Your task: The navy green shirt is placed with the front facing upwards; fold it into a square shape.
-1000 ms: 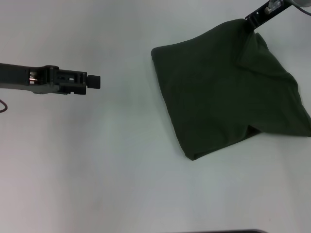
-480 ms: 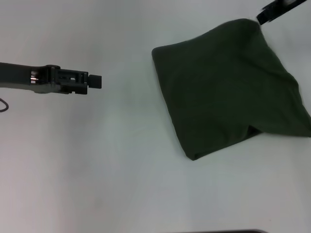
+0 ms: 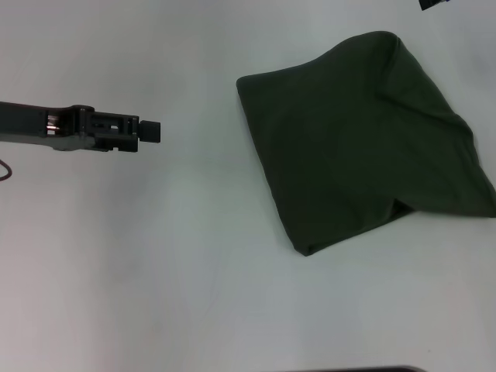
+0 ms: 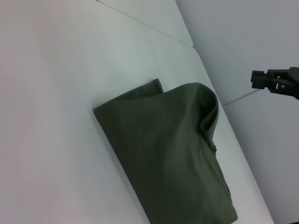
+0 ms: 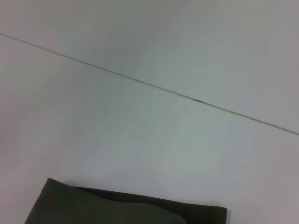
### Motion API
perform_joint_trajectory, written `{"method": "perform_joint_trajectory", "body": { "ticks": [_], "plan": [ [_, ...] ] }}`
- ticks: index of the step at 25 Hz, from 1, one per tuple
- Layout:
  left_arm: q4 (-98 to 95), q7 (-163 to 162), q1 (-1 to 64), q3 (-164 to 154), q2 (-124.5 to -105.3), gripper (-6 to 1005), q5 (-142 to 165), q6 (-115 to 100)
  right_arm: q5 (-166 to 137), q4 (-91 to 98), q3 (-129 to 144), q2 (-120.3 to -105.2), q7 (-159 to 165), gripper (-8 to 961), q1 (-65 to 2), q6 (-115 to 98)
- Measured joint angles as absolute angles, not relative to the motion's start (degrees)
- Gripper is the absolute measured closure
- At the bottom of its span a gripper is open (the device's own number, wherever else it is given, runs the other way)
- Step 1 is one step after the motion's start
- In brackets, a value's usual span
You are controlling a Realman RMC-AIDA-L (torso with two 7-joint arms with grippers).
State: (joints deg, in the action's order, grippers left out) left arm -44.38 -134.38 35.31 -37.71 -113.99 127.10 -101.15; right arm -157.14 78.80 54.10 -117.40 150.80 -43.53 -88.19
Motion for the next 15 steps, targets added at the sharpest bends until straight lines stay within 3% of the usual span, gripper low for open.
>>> {"method": "perform_joint_trajectory", "body": {
  "ticks": [15],
  "plan": [
    [-44.4,-134.4,35.3,-37.7,-113.92,217,127.1,-101.1,-156.9,78.5,54.1,-117.4,150.9,638,-43.6,-88.0]
  ]
}}
